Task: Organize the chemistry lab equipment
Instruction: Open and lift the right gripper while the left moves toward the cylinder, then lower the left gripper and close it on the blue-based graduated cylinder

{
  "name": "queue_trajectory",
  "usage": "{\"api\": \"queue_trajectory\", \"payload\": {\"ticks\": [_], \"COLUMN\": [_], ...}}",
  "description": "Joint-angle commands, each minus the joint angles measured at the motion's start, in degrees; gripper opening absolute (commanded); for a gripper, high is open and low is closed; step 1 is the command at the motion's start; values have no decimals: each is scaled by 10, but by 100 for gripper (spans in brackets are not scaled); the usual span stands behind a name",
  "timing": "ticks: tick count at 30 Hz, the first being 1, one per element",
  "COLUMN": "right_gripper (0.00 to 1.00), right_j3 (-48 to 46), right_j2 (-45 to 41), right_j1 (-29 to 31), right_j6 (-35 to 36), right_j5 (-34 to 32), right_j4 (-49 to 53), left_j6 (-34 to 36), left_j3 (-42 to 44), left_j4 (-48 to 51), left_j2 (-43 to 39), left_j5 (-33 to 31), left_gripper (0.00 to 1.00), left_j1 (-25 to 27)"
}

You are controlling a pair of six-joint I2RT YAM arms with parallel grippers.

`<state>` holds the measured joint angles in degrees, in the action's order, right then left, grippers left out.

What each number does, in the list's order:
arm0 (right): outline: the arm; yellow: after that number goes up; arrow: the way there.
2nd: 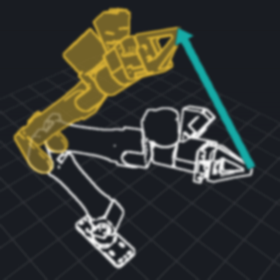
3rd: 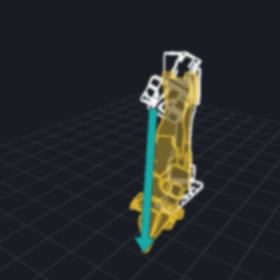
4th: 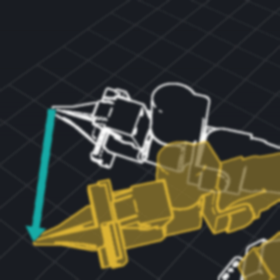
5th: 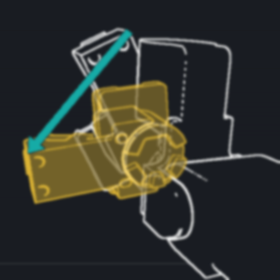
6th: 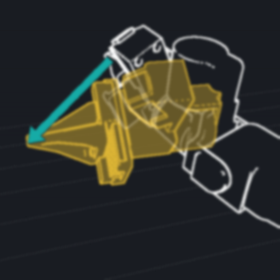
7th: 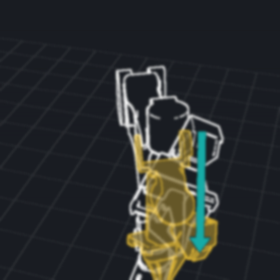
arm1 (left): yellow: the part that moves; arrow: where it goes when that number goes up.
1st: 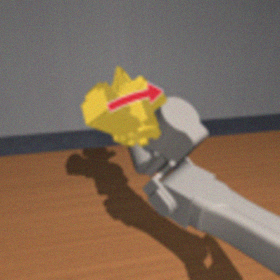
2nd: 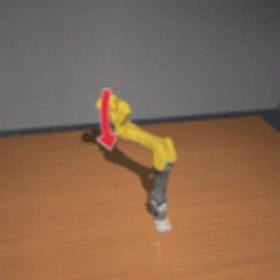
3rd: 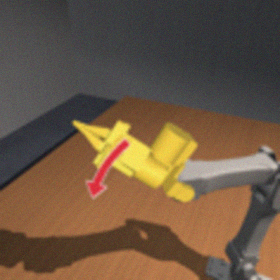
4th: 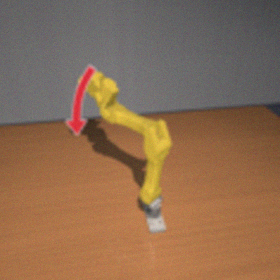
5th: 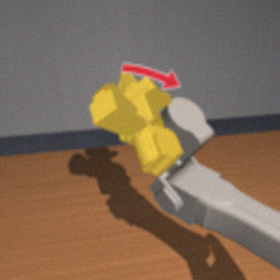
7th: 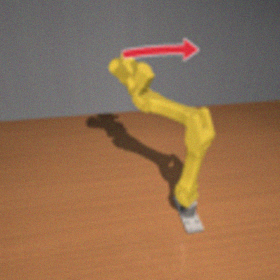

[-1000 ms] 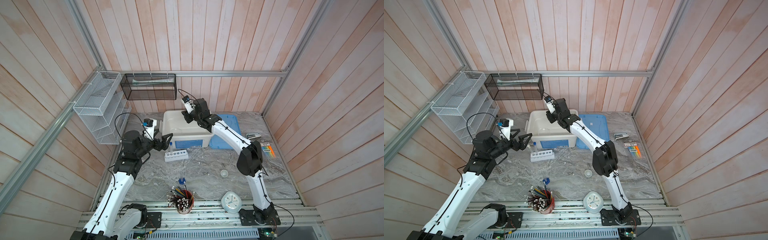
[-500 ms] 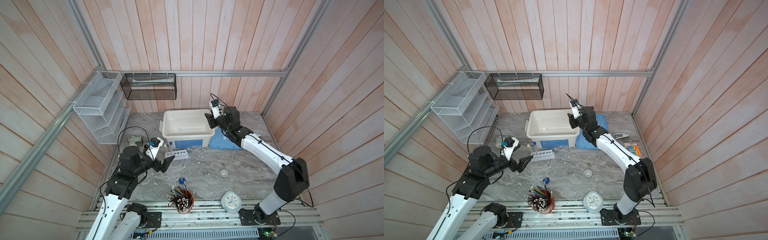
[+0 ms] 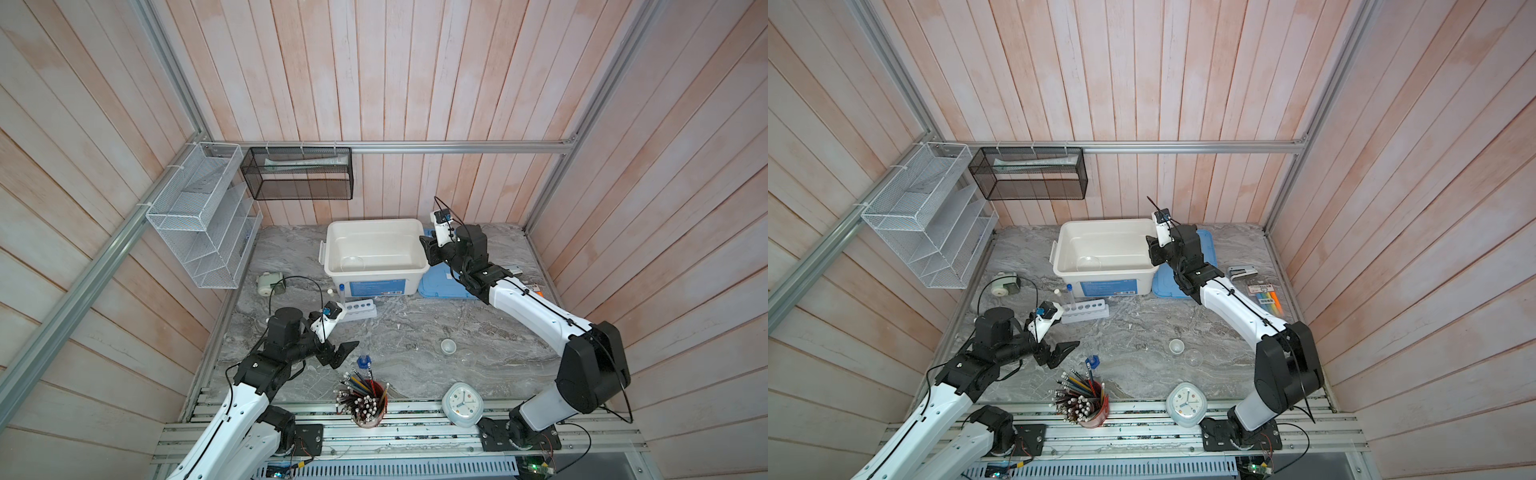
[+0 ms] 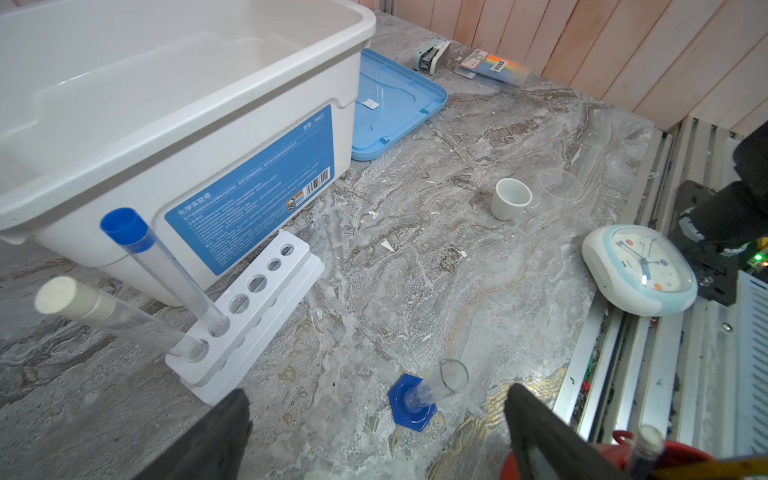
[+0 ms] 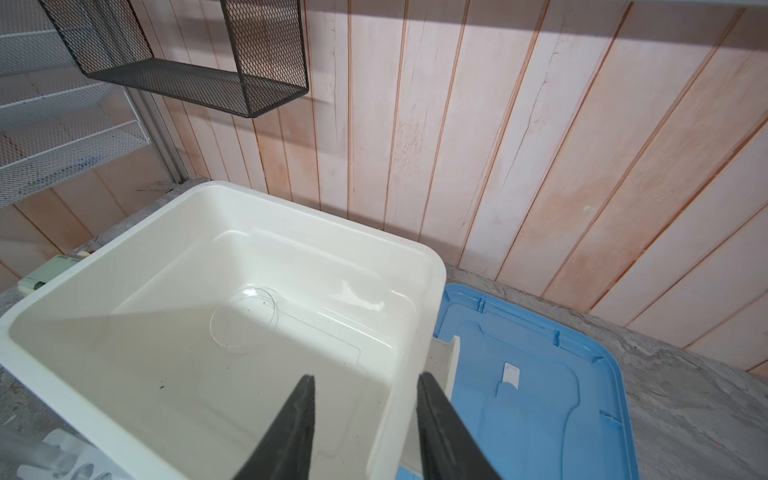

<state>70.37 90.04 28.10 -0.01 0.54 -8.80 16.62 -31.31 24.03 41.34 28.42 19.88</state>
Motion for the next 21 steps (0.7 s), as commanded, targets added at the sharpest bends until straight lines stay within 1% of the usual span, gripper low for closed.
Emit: {"api": "queue_trajectory", "payload": {"ticks": [1, 5, 10, 21], "right_gripper": [42, 41, 41, 41], "right_j3": [1, 9, 16, 4], "right_j2": [-7, 4, 14, 13], "right_j1": [-5, -9, -10, -20], "right_j6": [-15, -19, -20, -26], "right_j5": [2, 3, 2, 2], "right_j4": [-7, 0, 1, -5], "left_j6": [23, 29, 47, 55], "left_j3": [20, 36, 39, 30], "left_j4": [-32, -44, -39, -54], "left_j2": [5, 5, 12, 71], "left_j5": [-11, -6, -27, -39], "left_gripper": [97, 96, 95, 93], "left_j1": [14, 25, 48, 80]}}
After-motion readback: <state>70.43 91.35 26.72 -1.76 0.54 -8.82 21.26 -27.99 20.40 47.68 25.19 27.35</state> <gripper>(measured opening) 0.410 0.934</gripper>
